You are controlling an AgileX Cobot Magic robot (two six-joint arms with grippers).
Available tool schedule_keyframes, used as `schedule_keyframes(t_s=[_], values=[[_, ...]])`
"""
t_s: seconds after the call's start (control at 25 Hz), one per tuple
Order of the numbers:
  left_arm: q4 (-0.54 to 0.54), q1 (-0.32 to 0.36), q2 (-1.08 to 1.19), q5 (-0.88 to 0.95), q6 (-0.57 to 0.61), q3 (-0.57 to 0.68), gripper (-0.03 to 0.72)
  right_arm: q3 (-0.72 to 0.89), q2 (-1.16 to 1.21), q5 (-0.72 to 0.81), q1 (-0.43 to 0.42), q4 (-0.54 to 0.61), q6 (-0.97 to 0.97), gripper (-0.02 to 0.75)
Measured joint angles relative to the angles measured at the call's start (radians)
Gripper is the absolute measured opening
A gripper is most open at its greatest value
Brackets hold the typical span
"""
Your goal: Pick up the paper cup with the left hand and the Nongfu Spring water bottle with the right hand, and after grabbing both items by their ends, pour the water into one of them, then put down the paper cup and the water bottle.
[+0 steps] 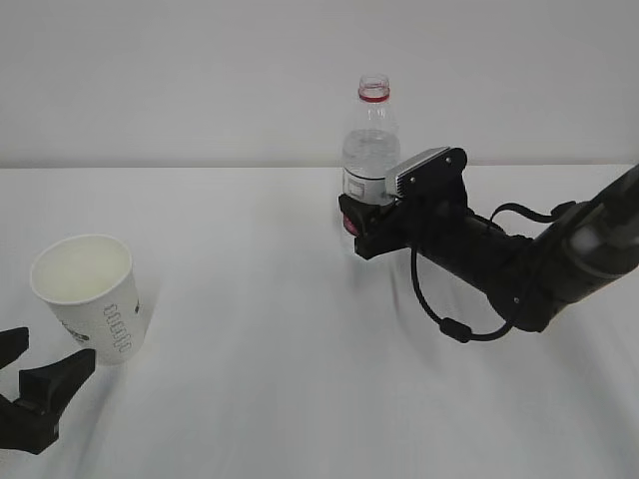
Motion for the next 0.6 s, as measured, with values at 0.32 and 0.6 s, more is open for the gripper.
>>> schedule_keyframes(t_s=[0.32, 0.6], values=[[0.0, 0.0, 0.0, 0.0, 0.0, 0.0, 0.587, -0.01, 0.015, -0.007, 0.0, 0.0, 0.0, 0.544], [0.0, 0.0, 0.0, 0.0, 0.0, 0.0, 0.587, -0.012, 0.016, -0.01, 0.0, -0.02, 0.002, 0.468]])
